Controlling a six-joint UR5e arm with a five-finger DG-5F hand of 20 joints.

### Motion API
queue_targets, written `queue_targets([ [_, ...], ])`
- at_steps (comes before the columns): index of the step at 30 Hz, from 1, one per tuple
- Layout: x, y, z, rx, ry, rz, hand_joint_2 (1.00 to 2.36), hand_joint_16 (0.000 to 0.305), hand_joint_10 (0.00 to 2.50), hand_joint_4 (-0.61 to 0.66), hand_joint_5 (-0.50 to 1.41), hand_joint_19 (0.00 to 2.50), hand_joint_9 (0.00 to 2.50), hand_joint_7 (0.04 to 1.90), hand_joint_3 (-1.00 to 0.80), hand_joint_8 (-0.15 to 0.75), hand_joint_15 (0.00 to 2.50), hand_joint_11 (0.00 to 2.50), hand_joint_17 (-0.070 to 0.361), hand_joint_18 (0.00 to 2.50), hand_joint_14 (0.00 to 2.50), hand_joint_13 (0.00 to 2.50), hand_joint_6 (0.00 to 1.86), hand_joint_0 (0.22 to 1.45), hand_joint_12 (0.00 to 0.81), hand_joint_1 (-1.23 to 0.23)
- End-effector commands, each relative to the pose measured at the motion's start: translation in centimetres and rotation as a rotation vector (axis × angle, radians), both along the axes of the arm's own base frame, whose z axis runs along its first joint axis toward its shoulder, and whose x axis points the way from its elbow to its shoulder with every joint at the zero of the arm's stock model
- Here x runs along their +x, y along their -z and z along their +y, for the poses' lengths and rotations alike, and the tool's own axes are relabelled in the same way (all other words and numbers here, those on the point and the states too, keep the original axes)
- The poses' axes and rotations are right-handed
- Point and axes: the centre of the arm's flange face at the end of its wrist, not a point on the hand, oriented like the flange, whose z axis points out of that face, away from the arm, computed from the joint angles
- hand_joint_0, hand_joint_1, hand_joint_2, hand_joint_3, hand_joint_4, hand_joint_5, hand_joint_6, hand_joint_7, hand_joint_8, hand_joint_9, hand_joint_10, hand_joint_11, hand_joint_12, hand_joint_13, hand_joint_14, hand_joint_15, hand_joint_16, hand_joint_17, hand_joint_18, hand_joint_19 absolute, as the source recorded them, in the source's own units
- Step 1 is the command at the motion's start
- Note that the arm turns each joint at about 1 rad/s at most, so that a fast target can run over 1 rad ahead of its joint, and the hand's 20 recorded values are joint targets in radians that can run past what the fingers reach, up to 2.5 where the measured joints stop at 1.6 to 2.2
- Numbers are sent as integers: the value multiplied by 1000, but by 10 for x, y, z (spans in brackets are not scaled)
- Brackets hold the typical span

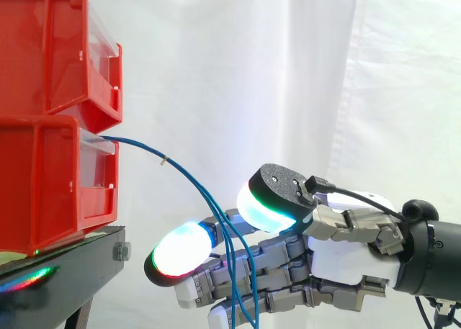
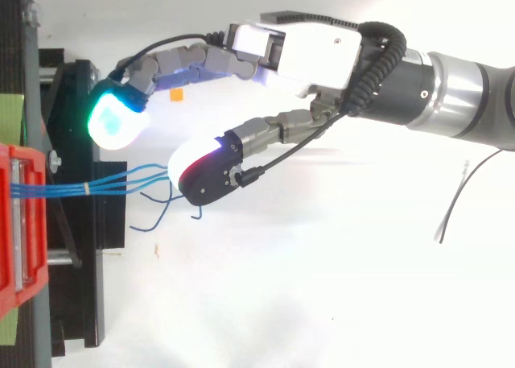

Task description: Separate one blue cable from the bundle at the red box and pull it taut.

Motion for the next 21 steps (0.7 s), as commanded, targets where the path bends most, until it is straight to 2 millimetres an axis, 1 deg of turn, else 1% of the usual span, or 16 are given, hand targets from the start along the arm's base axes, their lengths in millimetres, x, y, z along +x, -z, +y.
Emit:
queue_targets([
  [1, 1, 0, 0, 2, -3, -10, 1000, 48, 6, 266, -225, 386, 388, 781, -500, 316, 154, 292, 107, 233, 4, 217, 502, 545, 346, -581],
  [9, 1, -1, -2, 27, -14, -15, 1000, 50, 6, 308, -205, 385, 396, 870, -500, 325, 163, 304, 112, 255, 5, 236, 503, 514, 360, -559],
  [21, 4, -3, 8, 49, -42, -41, 1000, 51, 7, 320, -199, 395, 425, 895, -500, 336, 176, 315, 116, 303, 5, 271, 503, 499, 370, -594],
])
